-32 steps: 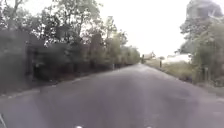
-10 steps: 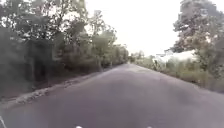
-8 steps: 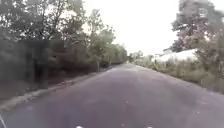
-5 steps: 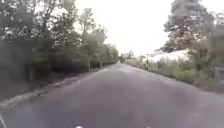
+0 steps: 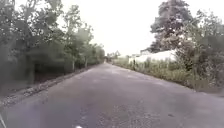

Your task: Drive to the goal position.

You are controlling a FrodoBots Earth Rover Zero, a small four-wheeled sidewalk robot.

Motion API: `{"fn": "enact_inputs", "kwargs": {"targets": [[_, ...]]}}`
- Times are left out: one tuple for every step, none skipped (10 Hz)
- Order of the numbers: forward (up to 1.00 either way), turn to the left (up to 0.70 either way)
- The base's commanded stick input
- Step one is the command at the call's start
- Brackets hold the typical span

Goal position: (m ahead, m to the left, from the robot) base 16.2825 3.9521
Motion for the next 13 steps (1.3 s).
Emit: {"fn": "enact_inputs", "kwargs": {"targets": [[1.0, 0.0], [1.0, 0.0], [1.0, 0.0], [1.0, 0.0], [1.0, 0.0], [1.0, 0.0], [1.0, 0.0], [1.0, -0.06], [1.0, -0.31], [1.0, -0.4], [1.0, -0.4], [1.0, -0.4], [1.0, -0.4]]}}
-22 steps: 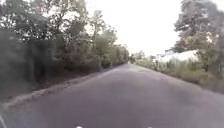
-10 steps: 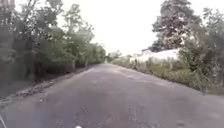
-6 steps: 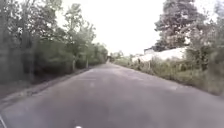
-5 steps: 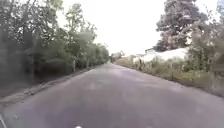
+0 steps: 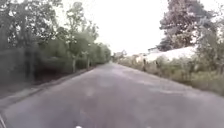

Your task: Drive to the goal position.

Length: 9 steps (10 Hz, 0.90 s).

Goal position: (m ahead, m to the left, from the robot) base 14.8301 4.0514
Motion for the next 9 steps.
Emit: {"fn": "enact_inputs", "kwargs": {"targets": [[1.0, -0.4], [1.0, -0.4], [1.0, -0.4], [1.0, -0.4], [1.0, -0.4], [1.0, -0.4], [1.0, -0.4], [1.0, -0.4], [1.0, 0.0]]}}
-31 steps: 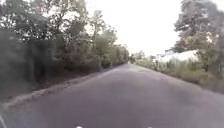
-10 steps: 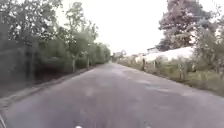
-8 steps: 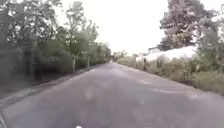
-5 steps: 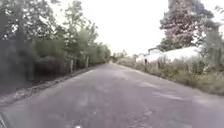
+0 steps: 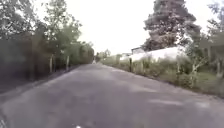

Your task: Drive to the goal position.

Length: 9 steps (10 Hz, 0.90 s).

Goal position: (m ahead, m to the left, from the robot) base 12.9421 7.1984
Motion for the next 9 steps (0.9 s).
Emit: {"fn": "enact_inputs", "kwargs": {"targets": [[1.0, 0.0], [1.0, 0.0], [1.0, 0.0], [1.0, 0.3], [1.0, 0.4], [1.0, 0.4], [1.0, 0.4], [1.0, 0.4], [1.0, 0.4]]}}
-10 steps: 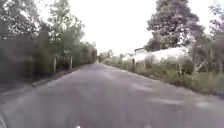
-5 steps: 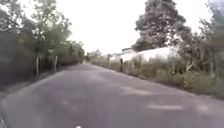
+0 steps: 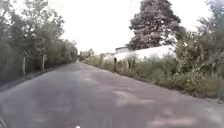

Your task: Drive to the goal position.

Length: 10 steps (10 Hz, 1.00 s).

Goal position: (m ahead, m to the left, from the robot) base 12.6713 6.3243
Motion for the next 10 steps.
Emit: {"fn": "enact_inputs", "kwargs": {"targets": [[1.0, 0.4], [1.0, 0.4], [1.0, 0.4], [1.0, 0.4], [1.0, 0.0], [1.0, 0.0], [1.0, 0.0], [1.0, 0.0], [1.0, 0.0], [1.0, 0.0]]}}
